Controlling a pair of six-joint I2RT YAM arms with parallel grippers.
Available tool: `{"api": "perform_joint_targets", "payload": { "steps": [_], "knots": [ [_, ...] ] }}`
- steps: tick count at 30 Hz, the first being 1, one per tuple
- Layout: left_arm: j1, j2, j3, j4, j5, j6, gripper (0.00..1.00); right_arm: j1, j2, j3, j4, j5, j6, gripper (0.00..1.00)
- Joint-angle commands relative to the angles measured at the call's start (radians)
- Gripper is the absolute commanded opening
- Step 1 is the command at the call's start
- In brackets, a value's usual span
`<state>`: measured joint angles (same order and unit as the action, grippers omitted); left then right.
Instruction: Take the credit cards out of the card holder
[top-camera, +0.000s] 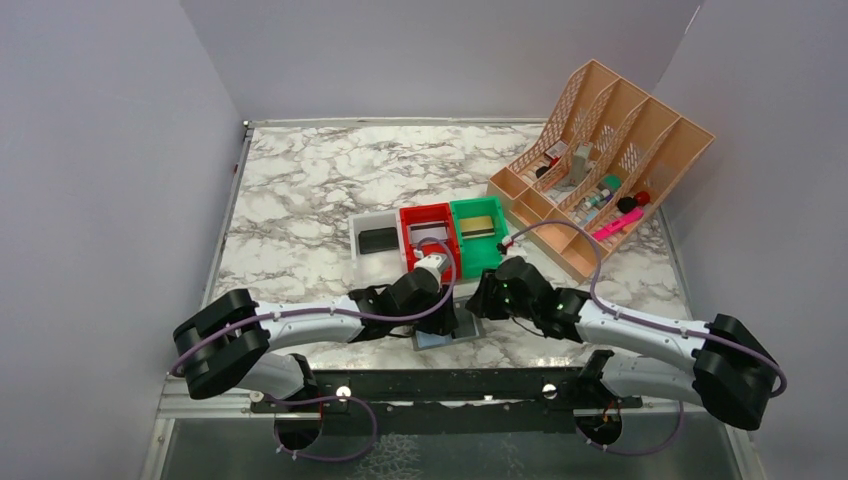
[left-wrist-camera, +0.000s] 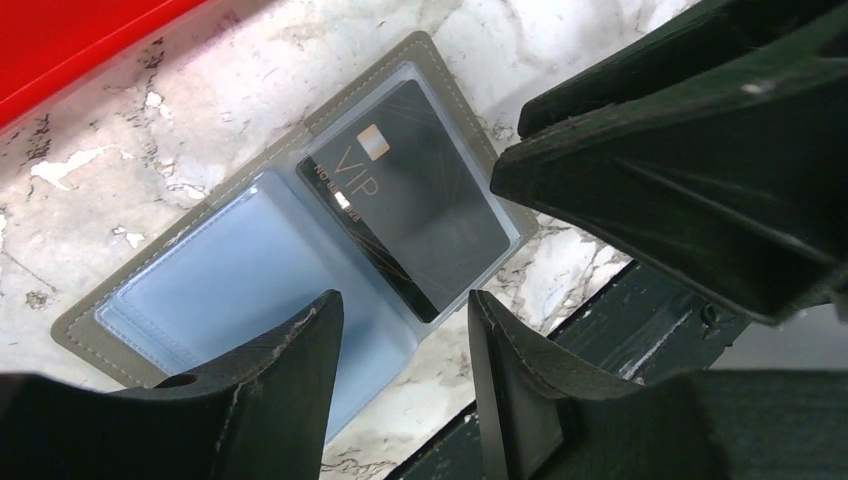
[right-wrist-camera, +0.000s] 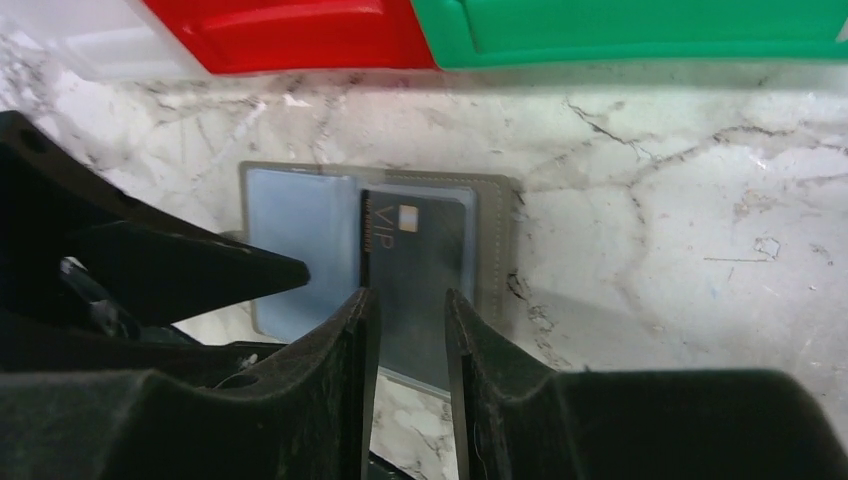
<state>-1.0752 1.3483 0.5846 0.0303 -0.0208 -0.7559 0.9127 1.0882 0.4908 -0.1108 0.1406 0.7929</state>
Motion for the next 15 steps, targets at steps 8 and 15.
{"api": "perform_joint_targets", "payload": {
  "steps": [8, 15],
  "knots": [
    [-0.006, -0.013, -0.018, 0.021, -0.044, -0.002, 0.5, -0.04, 0.105, -0.096, 0.134, -0.18, -0.022, 0.33],
    [-0.009, 0.0, 0.01, 0.041, 0.0, 0.01, 0.46, -0.041, 0.121, -0.054, 0.064, -0.127, -0.014, 0.29]
  ]
}}
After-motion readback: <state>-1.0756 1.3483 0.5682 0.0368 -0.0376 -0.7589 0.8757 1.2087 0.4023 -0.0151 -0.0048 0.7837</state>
